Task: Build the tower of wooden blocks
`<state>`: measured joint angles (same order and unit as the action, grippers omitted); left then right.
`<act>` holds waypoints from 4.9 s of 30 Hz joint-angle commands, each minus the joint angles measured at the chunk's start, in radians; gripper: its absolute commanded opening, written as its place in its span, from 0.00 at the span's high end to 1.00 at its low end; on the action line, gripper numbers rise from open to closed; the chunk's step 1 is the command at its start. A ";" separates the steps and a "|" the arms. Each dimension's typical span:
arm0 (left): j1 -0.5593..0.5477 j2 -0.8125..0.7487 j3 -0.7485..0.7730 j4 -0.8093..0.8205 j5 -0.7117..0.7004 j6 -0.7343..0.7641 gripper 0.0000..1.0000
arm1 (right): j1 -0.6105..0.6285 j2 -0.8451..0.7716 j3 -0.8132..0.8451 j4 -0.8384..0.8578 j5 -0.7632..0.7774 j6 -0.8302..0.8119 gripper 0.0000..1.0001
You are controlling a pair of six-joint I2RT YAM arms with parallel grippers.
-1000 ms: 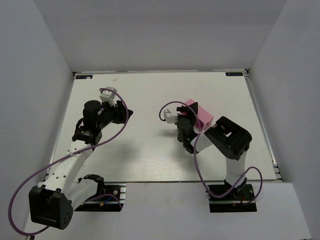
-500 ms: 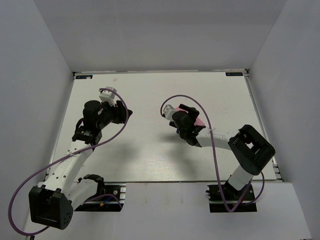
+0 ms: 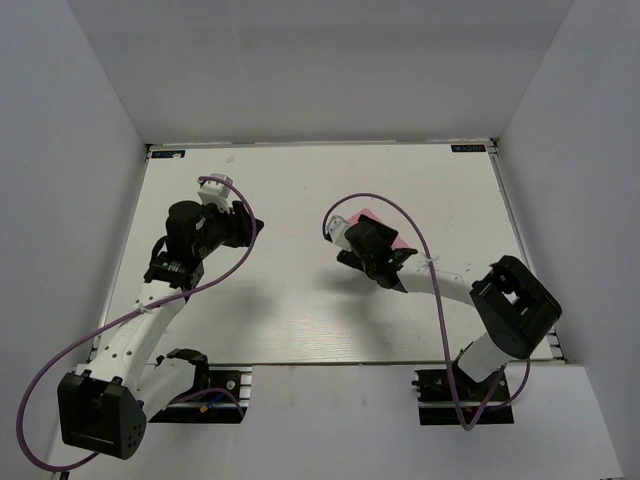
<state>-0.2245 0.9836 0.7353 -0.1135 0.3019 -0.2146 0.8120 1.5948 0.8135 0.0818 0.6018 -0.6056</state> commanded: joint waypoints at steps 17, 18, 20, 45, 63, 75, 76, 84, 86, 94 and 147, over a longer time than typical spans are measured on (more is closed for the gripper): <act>0.004 -0.017 0.035 -0.005 0.002 0.021 0.20 | -0.146 -0.159 0.207 -0.327 -0.376 0.234 0.10; 0.004 -0.017 0.035 -0.005 0.002 0.021 0.20 | -0.171 -0.156 0.211 -0.333 -0.381 0.247 0.10; 0.004 -0.017 0.035 -0.005 0.002 0.021 0.19 | -0.186 -0.148 0.220 -0.343 -0.399 0.256 0.10; 0.004 -0.017 0.035 -0.005 0.011 0.021 0.18 | -0.320 -0.026 0.282 -0.427 -0.582 0.273 0.10; 0.004 -0.017 0.035 -0.005 0.011 0.021 0.18 | -0.356 0.043 0.311 -0.441 -0.588 0.276 0.10; 0.004 -0.017 0.044 -0.005 0.011 0.021 0.17 | -0.373 0.066 0.341 -0.470 -0.685 0.271 0.10; 0.004 -0.017 0.044 -0.005 0.011 0.021 0.17 | -0.375 0.074 0.348 -0.474 -0.694 0.271 0.10; 0.004 -0.017 0.044 -0.005 0.011 0.030 0.17 | -0.370 0.106 0.394 -0.488 -0.721 0.270 0.10; 0.004 -0.017 0.044 -0.005 0.011 0.031 0.17 | -0.372 0.117 0.406 -0.490 -0.723 0.270 0.10; 0.004 -0.017 0.044 -0.005 0.011 0.031 0.17 | -0.372 0.145 0.429 -0.498 -0.723 0.270 0.10; 0.004 -0.008 0.044 -0.005 0.029 0.031 0.17 | -0.228 0.100 0.259 -0.053 0.013 0.047 1.00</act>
<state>-0.2245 0.9844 0.7364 -0.1139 0.3153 -0.1913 0.5602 1.6920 1.0882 -0.1234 0.4904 -0.5114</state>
